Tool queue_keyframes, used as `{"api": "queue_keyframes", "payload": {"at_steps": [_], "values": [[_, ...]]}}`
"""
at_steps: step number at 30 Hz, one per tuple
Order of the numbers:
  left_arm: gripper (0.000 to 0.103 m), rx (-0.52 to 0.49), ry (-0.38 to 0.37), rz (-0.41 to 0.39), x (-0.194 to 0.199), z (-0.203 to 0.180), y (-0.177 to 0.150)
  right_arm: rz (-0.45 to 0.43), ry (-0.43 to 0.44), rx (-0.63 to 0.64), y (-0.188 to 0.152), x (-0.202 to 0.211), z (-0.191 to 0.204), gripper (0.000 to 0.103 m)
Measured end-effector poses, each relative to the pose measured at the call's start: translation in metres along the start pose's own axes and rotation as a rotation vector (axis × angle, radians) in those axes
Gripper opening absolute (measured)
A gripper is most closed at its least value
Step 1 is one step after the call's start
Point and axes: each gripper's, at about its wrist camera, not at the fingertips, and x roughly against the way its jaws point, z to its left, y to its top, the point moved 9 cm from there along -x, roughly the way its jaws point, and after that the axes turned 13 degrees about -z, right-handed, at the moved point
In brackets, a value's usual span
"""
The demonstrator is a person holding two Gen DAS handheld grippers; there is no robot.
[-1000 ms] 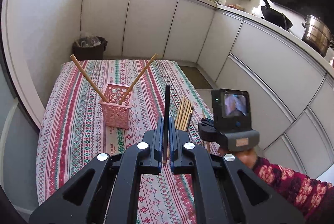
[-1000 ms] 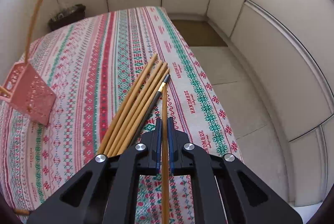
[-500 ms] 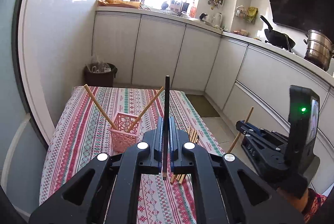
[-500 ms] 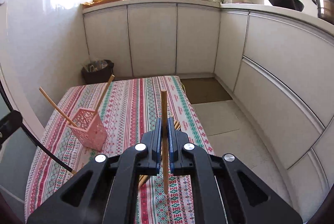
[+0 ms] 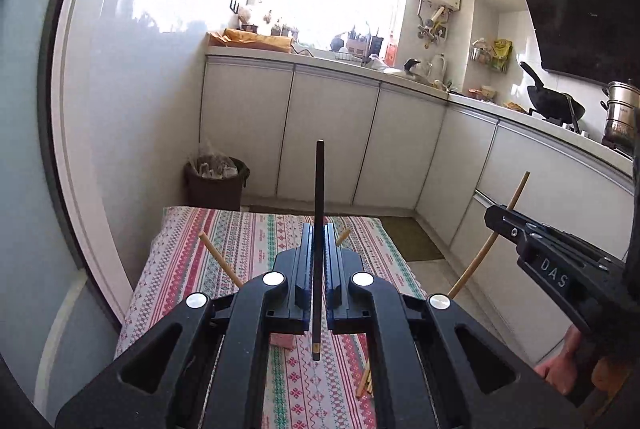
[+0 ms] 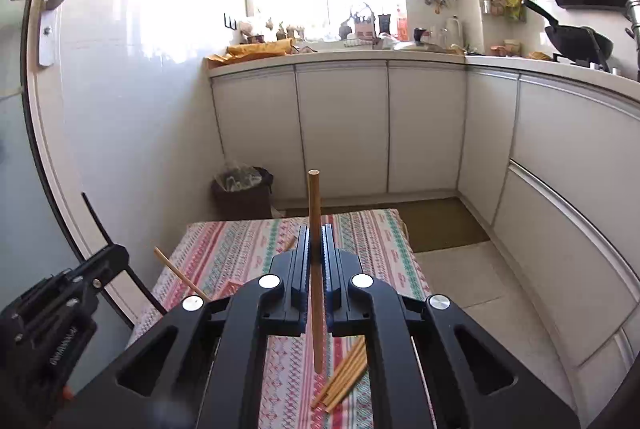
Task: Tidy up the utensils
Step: 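Carry pen and chopstick over the pink holder and open both grippers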
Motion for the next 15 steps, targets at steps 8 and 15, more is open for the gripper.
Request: {"api": "queue_keyframes", "payload": {"at_steps": [8,15], "values": [[0.004,-0.024,0.059,-0.066,-0.049,0.016,0.009,-0.076,0.081,-0.009,0.027,-0.028,0.034,0.006],[0.004,-0.018,0.082,-0.029,-0.100,0.040,-0.026,-0.067,0.123,-0.055,0.016,-0.063,0.040,0.006]]}}
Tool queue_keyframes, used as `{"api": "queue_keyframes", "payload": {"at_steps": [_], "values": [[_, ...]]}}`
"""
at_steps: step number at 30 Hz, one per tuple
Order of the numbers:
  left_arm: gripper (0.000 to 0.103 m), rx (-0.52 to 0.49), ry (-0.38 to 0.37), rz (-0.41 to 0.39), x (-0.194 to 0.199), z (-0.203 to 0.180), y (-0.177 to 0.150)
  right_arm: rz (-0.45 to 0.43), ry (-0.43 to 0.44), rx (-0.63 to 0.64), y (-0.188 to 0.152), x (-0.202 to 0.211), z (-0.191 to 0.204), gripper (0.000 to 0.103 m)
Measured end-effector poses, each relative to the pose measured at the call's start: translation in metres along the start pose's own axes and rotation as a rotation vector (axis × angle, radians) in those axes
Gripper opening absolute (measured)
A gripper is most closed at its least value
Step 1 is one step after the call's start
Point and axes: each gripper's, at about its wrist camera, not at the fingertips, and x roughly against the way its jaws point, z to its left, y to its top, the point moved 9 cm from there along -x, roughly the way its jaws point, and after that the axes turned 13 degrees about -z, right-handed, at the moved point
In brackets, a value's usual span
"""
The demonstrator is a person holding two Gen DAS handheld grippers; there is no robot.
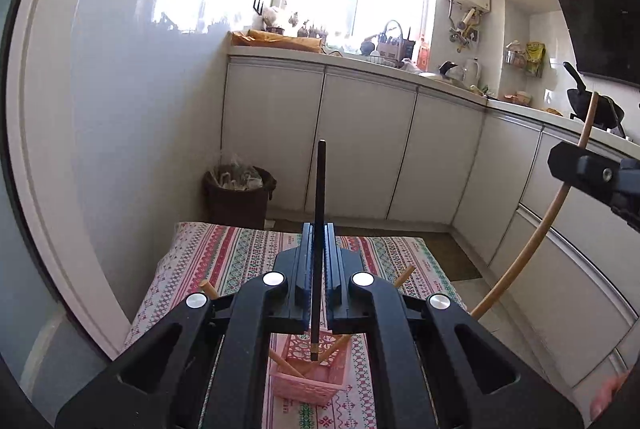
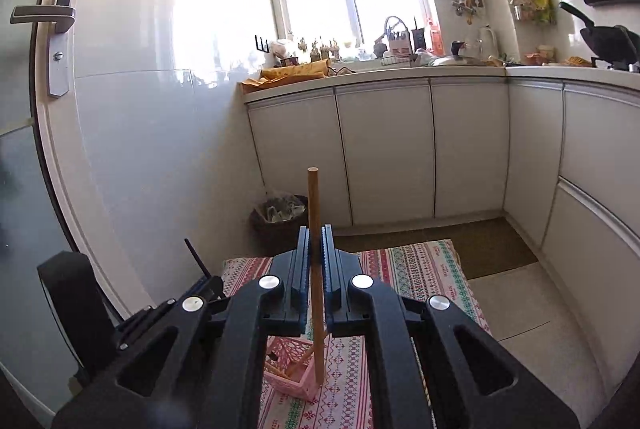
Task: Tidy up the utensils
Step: 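Carry pen and chopstick over the pink holder and open both grippers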
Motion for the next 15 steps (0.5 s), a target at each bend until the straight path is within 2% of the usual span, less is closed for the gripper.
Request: {"api": "queue_keyframes", "payload": {"at_steps": [3,5,7,9,12,15], "values": [[0.005,-0.013,-0.009,0.032,-0.009,0.002,-0.020,0.012,0.007,-0.019,-0.010,-0.010,-0.001,0.006],[0.007,-0.004,-0.013,0.024,-0.003,0.003,-0.022,0.012,0.016,-0.018,-0.013,-0.013,0.001,0.006],[0.012,-0.009,-0.010,0.002,0.005,0.004,-0.012,0.004,0.021,-0.011,-0.013,-0.014,0.005,0.006],[0.012,0.009,0.001,-0.029,0.018,0.008,0.004,-0.002,0.029,-0.007,-0.012,-0.015,0.011,0.006],[0.022,0.052,0.023,-0.072,0.037,0.018,0.031,-0.019,0.039,-0.002,-0.012,-0.019,0.019,0.006],[0.024,0.084,0.038,-0.110,0.053,0.030,0.052,-0.027,0.044,0.011,-0.017,-0.028,0.029,0.006]]}}
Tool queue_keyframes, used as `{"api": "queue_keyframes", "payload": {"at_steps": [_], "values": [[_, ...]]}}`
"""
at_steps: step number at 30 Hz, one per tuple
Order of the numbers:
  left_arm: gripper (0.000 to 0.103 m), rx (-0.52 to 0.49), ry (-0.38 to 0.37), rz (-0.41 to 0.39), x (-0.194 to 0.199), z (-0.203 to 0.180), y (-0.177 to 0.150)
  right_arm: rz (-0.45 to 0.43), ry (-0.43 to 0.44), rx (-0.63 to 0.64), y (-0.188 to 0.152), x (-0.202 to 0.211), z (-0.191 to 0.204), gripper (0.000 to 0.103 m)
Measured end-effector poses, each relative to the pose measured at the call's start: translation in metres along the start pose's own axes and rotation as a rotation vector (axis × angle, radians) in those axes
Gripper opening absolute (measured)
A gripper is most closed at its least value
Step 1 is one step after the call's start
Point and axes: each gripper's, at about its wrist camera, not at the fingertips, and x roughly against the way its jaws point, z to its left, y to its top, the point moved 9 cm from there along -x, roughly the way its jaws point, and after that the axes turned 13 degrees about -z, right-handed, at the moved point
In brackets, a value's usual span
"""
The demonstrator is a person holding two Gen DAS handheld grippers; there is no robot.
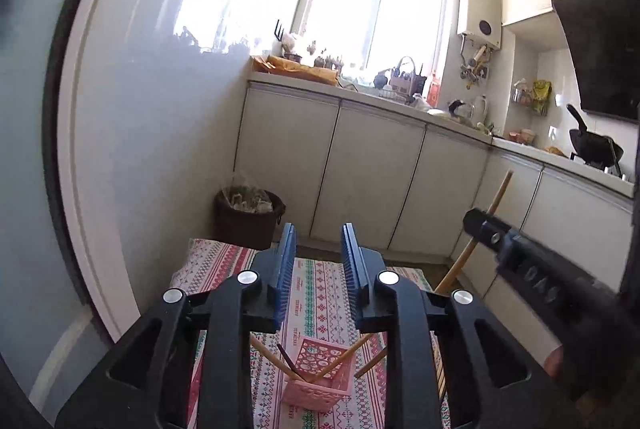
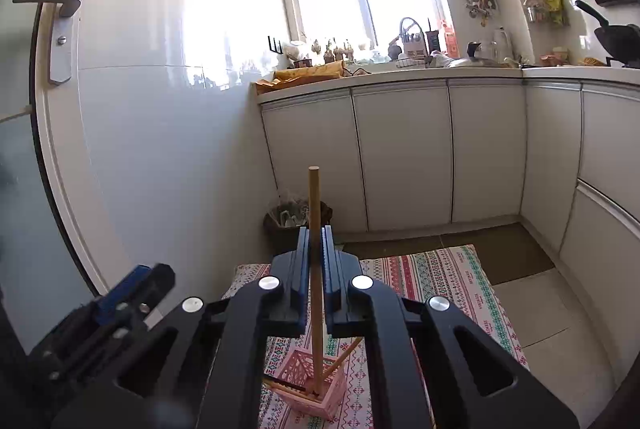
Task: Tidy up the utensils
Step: 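Carry pen and chopstick over the pink holder and open both grippers, then raise both grippers away from the pink holder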
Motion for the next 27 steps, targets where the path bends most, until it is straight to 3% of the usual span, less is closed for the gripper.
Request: {"api": "queue_keyframes", "payload": {"at_steps": [3,11,13,15,27], "values": [[0.025,0.009,0.013,-0.013,0.004,0.008,0.008,0.003,-0.003,0.010,-0.011,-0.013,0.008,0.006],[0.025,0.018,0.115,0.036,-0.007,0.041,-0.005,0.082,-0.033,0.031,-0.053,-0.040,0.017,0.006],[0.025,0.011,0.142,0.034,-0.007,0.047,-0.005,0.083,-0.051,0.037,-0.054,-0.038,0.013,0.017],[0.029,0.011,0.149,0.041,-0.005,0.050,-0.006,0.065,-0.069,0.023,-0.049,-0.033,0.008,0.055],[0.043,-0.042,0.141,0.023,0.014,0.034,0.001,0.032,-0.103,0.027,-0.019,0.005,-0.009,0.062]]}}
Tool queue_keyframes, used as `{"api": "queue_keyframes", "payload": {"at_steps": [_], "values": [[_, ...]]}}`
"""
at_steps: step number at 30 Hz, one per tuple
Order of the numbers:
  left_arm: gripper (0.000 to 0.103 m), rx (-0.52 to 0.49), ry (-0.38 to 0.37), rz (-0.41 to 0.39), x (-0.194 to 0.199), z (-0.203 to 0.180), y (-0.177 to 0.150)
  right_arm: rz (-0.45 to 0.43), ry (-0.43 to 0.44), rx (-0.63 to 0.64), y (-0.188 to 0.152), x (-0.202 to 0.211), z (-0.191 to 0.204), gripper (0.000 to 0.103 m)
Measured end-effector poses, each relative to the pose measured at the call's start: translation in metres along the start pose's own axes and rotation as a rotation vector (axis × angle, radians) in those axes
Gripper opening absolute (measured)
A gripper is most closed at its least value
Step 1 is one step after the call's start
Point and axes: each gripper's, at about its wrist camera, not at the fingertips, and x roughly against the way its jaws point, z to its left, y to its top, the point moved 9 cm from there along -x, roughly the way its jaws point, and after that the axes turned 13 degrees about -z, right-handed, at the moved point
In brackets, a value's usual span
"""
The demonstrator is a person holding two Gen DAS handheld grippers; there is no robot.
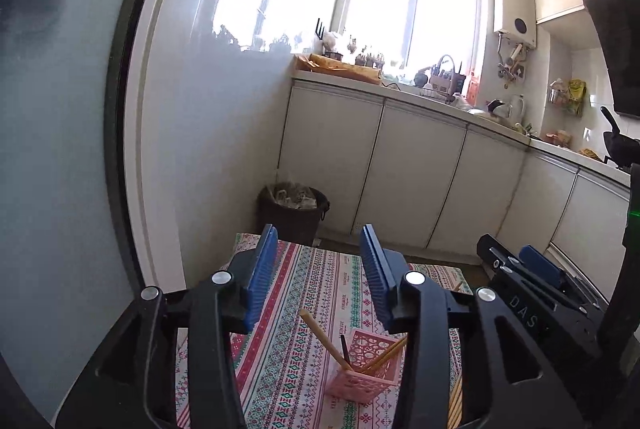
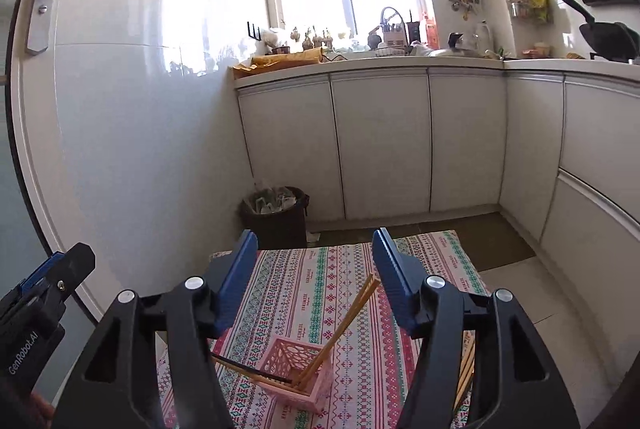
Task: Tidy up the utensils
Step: 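Raise both grippers away from the pink holder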
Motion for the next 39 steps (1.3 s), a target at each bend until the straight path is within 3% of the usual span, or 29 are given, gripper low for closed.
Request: {"api": "queue_keyframes", "payload": {"at_steps": [8,10,12,15,26,29,34,39], "values": [[0.063,-0.042,-0.011,-0.005,0.012,-0.020,-0.004,0.011,-0.062,-0.046,0.005,0.027,-0.037,0.073],[0.074,-0.050,-0.013,-0.005,0.014,-0.025,-0.007,0.010,-0.077,-0.052,0.006,0.034,-0.046,0.076],[0.081,-0.043,-0.017,-0.015,0.018,-0.028,-0.006,-0.005,-0.090,-0.064,0.008,0.042,-0.055,0.088],[0.096,-0.041,-0.017,-0.033,0.025,-0.033,-0.006,-0.027,-0.110,-0.081,0.009,0.053,-0.068,0.096],[0.096,-0.085,-0.056,0.009,0.035,-0.052,-0.021,0.037,-0.160,-0.101,-0.003,0.076,-0.108,0.096],[0.096,-0.105,-0.101,0.025,0.043,-0.064,-0.023,0.047,-0.219,-0.127,-0.010,0.097,-0.137,0.096],[0.096,-0.189,-0.230,0.150,0.047,-0.108,-0.053,0.118,-0.382,-0.165,-0.042,0.134,-0.218,0.096],[0.096,-0.258,-0.394,0.403,0.033,-0.168,-0.124,0.138,-0.532,-0.191,-0.068,0.148,-0.289,0.096]]}}
